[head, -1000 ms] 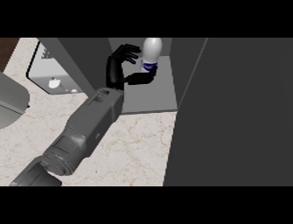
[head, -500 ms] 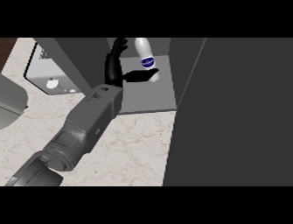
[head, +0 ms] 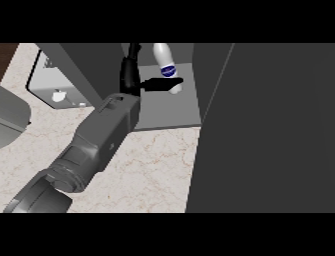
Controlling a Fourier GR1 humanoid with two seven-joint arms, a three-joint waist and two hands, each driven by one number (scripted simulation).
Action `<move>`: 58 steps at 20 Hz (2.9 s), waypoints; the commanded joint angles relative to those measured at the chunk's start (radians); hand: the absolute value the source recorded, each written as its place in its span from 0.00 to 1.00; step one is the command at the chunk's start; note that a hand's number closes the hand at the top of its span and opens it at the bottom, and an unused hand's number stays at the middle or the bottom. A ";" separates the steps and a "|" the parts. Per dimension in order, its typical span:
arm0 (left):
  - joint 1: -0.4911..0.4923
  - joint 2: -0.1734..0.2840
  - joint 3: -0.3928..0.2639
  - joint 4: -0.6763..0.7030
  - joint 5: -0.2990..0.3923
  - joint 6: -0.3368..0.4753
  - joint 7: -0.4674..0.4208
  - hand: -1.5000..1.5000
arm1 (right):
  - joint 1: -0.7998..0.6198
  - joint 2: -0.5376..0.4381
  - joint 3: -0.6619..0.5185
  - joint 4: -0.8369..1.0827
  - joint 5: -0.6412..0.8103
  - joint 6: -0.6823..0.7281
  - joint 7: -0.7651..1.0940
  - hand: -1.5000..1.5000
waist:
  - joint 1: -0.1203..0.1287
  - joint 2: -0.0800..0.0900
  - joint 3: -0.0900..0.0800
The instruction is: Pick up the bottled water, place it into the cabinet and close the cabinet
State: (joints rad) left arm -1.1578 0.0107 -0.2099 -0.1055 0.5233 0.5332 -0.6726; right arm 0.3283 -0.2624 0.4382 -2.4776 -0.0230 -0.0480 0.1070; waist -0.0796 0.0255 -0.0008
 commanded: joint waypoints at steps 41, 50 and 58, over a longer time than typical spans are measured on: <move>1.000 0.261 -0.314 -1.444 0.043 -0.198 0.244 1.00 | -0.108 -0.073 0.175 -0.101 0.008 0.094 0.339 1.00 | 0.106 -0.033 0.000; 1.182 0.417 -0.172 -1.595 0.102 -0.307 0.232 1.00 | -0.313 0.127 0.411 -0.013 0.152 0.011 0.501 1.00 | 0.095 -0.031 -0.001; 1.317 0.443 -0.112 -1.583 0.137 -0.408 0.152 1.00 | -0.513 0.258 0.598 0.216 0.275 -0.055 0.514 1.00 | 0.094 -0.030 -0.002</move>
State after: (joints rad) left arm 0.1130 0.4420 -0.3516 -1.7046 0.6432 0.1743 -0.4893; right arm -0.0674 -0.1071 0.8693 -2.3590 0.1704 -0.0698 0.6161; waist 0.0167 -0.0054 -0.0021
